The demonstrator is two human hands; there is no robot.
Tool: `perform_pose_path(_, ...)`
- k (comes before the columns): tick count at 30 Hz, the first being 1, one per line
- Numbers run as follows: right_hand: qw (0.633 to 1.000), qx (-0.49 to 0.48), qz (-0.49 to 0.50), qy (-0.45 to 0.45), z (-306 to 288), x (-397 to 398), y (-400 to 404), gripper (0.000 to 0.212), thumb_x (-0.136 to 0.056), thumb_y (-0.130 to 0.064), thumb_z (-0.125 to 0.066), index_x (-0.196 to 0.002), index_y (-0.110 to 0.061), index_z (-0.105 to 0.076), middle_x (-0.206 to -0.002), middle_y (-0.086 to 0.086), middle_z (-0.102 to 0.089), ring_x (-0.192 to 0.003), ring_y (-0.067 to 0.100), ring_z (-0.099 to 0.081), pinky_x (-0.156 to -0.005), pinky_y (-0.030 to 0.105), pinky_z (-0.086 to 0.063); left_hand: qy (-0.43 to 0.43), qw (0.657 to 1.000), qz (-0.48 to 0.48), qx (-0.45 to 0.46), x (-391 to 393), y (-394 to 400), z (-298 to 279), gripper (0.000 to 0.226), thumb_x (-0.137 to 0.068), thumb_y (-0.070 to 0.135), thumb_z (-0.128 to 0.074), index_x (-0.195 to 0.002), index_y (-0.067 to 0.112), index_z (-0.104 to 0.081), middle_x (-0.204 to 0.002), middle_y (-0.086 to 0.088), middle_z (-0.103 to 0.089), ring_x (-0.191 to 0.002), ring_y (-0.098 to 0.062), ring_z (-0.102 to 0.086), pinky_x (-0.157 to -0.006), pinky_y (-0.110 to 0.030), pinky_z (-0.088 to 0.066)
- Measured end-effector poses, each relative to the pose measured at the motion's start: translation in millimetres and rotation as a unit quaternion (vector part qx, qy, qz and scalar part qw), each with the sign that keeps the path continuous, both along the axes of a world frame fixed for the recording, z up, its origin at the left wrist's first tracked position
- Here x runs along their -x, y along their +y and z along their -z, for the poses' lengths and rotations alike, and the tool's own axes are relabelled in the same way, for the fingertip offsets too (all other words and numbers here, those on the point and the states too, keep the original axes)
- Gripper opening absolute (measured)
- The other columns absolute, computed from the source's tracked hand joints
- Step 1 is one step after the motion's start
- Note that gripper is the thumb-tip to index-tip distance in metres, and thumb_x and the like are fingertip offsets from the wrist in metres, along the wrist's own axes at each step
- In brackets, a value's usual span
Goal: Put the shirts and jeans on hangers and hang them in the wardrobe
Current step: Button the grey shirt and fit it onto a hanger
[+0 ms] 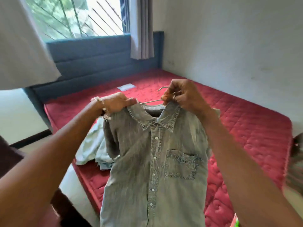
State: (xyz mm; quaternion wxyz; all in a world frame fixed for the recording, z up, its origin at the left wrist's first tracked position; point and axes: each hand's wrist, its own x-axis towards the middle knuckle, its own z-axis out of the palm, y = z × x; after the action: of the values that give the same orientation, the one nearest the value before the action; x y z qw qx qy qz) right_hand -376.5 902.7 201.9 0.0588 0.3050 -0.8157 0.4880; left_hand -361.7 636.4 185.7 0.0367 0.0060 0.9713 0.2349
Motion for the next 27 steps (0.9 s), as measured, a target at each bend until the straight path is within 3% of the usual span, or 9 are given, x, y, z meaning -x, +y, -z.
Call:
perform_pose_path(3,0.999,-0.009,0.004,0.045,-34.5,-30.2,-7.4,0.015,-0.076,0.006,-0.075,-0.080,0.006,-0.060,-0.074,0.012,-0.070,-0.065,0.019,-0.072,-0.064,0.029,-0.059,0.077,0.992,0.001,-0.099,-41.2,0.2,-32.7,0.039,-0.086,0.043,-0.063,-0.067,0.009,-0.068,-0.063,0.002,-0.053,-0.060,-0.008,-0.045,-0.062,-0.026,-0.043)
perform_pose_path(6,0.994,-0.064,0.003,0.084,-60.9,-52.9,-13.7,0.017,-0.077,-0.005,-0.078,-0.081,0.003,-0.064,-0.074,0.008,-0.073,-0.066,0.014,-0.072,-0.068,0.030,-0.059,0.244,0.964,0.001,-0.107,-82.1,11.7,-56.1,0.029,-0.085,0.036,-0.068,-0.064,0.017,-0.067,-0.059,0.002,-0.050,-0.060,-0.008,-0.039,-0.060,-0.027,-0.040)
perform_pose_path(9,0.977,-0.151,0.001,0.153,-88.2,-70.1,-25.3,0.012,-0.076,-0.006,-0.078,-0.081,-0.006,-0.067,-0.078,0.003,-0.071,-0.069,0.013,-0.066,-0.068,0.033,-0.057,0.337,0.929,0.032,-0.150,-118.1,38.8,-78.4,0.006,-0.082,0.030,-0.072,-0.083,0.026,-0.077,-0.069,0.004,-0.070,-0.062,-0.001,-0.049,-0.067,-0.023,-0.048)
perform_pose_path(11,0.961,-0.181,0.011,0.206,-111.5,-82.0,-25.1,0.012,-0.076,-0.011,-0.079,-0.083,-0.008,-0.069,-0.083,0.004,-0.070,-0.075,0.017,-0.064,-0.067,0.026,-0.052,0.377,0.917,0.059,-0.118,-137.9,38.6,-88.1,0.017,-0.081,0.034,-0.071,-0.095,0.026,-0.076,-0.079,0.004,-0.074,-0.067,0.000,-0.058,-0.073,-0.023,-0.051)
perform_pose_path(13,0.962,-0.144,0.033,0.228,-133.4,-89.9,-17.0,0.018,-0.076,-0.016,-0.079,-0.086,-0.004,-0.070,-0.087,0.008,-0.071,-0.078,0.020,-0.065,-0.069,0.026,-0.051,0.395,0.914,0.083,-0.043,-150.3,20.4,-96.3,0.038,-0.079,0.052,-0.064,-0.115,0.039,-0.066,-0.096,0.007,-0.074,-0.081,-0.002,-0.064,-0.081,-0.025,-0.053)
perform_pose_path(15,0.961,-0.129,0.049,0.240,-147.7,-97.8,-10.4,0.019,-0.078,-0.017,-0.079,-0.087,-0.004,-0.068,-0.089,0.010,-0.072,-0.077,0.018,-0.064,-0.065,0.018,-0.048,0.376,0.921,0.071,0.068,-157.7,-1.9,-104.4,0.052,-0.077,0.065,-0.055,-0.126,0.049,-0.052,-0.108,0.008,-0.071,-0.092,-0.010,-0.067,-0.085,-0.032,-0.054)
perform_pose_path(17,0.954,-0.159,0.046,0.251,-152.3,-100.8,-8.7,0.019,-0.078,-0.017,-0.079,-0.085,-0.005,-0.066,-0.088,0.010,-0.072,-0.074,0.016,-0.062,-0.061,0.011,-0.045,0.346,0.929,0.030,0.132,-158.5,-22.4,-106.9,0.043,-0.079,0.058,-0.060,-0.119,0.043,-0.058,-0.104,0.004,-0.072,-0.092,-0.019,-0.068,-0.081,-0.040,-0.056)
perform_pose_path(21,0.963,-0.119,0.053,0.235,-153.0,-102.3,-6.2,0.015,-0.078,-0.012,-0.078,-0.082,-0.006,-0.065,-0.088,0.011,-0.073,-0.083,0.021,-0.069,-0.078,0.038,-0.056,0.284,0.950,-0.006,0.132,-160.5,-52.0,-106.6,0.027,-0.077,0.050,-0.066,-0.095,0.030,-0.063,-0.080,-0.001,-0.068,-0.078,-0.026,-0.065,-0.072,-0.038,-0.052)
perform_pose_path(27,0.960,-0.161,0.047,0.222,-159.3,-111.3,-4.2,0.016,-0.075,-0.010,-0.080,-0.082,-0.003,-0.067,-0.084,0.006,-0.073,-0.074,0.010,-0.066,-0.077,0.036,-0.057,0.181,0.970,-0.021,0.158,-171.9,-80.0,-119.4,0.026,-0.070,0.044,-0.079,-0.092,0.035,-0.068,-0.084,0.002,-0.068,-0.076,-0.020,-0.061,-0.073,-0.031,-0.050)
